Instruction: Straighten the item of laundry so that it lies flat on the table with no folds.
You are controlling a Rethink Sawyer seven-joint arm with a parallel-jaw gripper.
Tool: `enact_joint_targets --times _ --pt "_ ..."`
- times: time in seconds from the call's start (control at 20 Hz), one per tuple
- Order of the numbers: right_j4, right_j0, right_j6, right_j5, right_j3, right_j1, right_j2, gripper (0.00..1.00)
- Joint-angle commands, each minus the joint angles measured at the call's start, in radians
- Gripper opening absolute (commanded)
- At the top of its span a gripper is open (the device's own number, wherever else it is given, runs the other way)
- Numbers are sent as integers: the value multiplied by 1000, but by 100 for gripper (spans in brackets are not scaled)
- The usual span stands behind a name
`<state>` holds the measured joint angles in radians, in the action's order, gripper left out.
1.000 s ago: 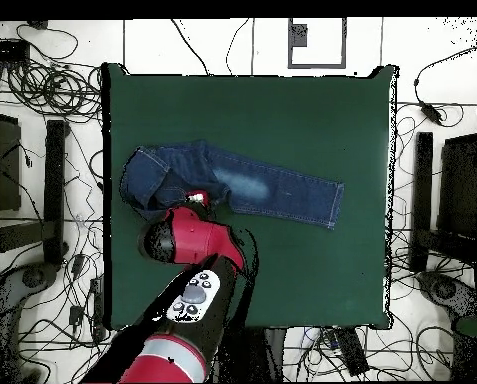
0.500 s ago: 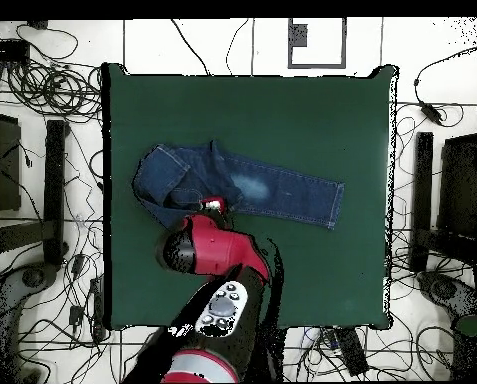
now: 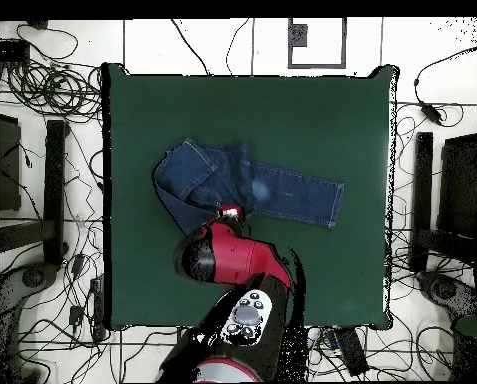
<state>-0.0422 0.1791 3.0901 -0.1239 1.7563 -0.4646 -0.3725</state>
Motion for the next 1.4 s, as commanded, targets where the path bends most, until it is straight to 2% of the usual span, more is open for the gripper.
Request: enact_joint_targets --times 0.05,0.45,0.55,0.75,0.9,1.2,1.4 --pt "51 -6 2 22 82 43 106 0" --pt "59 -5 10 12 82 34 105 0" --pt "66 -4 -3 -35 107 -21 101 0" --pt "70 11 -40 -180 163 -207 66 0" --pt "76 -10 -94 -293 181 -343 67 0" --pt "79 -86 -232 -544 171 -577 105 0" --pt "69 -107 -287 -741 119 -700 103 0"
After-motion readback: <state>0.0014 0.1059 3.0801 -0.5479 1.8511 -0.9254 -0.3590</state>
